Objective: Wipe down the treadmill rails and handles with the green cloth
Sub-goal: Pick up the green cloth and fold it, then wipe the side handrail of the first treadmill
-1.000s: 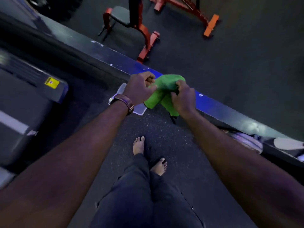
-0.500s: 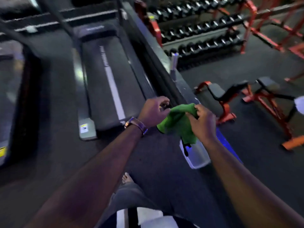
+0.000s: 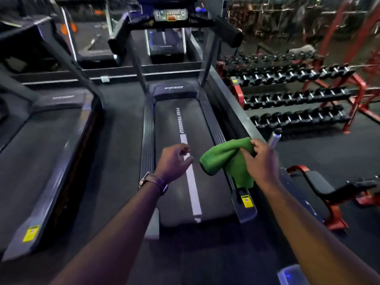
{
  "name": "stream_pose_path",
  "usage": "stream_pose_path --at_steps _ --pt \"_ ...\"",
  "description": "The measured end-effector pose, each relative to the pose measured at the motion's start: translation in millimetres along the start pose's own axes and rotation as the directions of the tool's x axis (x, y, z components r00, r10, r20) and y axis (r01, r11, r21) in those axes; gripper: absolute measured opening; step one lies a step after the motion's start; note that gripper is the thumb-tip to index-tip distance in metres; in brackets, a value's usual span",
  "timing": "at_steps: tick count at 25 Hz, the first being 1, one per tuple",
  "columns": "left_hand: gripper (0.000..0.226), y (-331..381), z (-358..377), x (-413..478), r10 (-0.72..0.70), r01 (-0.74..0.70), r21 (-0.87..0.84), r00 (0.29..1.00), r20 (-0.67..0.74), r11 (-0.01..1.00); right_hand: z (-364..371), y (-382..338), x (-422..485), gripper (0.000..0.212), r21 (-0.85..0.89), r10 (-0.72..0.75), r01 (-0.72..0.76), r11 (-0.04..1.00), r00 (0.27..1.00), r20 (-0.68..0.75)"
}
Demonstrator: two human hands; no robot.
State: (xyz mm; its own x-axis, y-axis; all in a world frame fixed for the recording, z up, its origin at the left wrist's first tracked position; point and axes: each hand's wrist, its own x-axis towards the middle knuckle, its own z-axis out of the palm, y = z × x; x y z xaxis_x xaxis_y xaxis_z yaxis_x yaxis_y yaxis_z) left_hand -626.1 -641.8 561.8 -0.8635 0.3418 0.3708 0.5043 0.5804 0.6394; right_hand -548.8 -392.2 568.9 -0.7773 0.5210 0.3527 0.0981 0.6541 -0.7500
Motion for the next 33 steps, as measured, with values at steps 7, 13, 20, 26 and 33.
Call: stream_pose_path --at_steps 7,13,20,26,33 --pt "0.032 -67 -6 180 0.139 -0.139 -0.01 0.986 0.089 0.99 68 -40 158 0.029 -0.047 -0.053 0.048 0.998 0.993 -0.107" --pt "0.032 -133 14 394 0.254 -0.253 -0.053 0.967 0.023 0.966 162 -45 339 0.025 -0.001 -0.117 0.119 0.993 0.973 -0.199" --pt "0.026 -114 18 624 0.204 -0.174 -0.17 0.963 0.178 0.97 190 -90 537 0.024 0.103 0.063 -0.055 0.993 0.995 -0.073" --pt "0.026 -92 5 738 0.258 -0.219 -0.164 0.925 0.279 0.962 187 -131 636 0.024 0.248 0.301 -0.255 0.935 0.939 -0.168" --pt "0.045 -107 39 849 -0.034 0.087 -0.088 0.878 0.478 0.992 241 -148 702 0.014 0.847 0.729 -0.347 0.403 0.681 -0.068"
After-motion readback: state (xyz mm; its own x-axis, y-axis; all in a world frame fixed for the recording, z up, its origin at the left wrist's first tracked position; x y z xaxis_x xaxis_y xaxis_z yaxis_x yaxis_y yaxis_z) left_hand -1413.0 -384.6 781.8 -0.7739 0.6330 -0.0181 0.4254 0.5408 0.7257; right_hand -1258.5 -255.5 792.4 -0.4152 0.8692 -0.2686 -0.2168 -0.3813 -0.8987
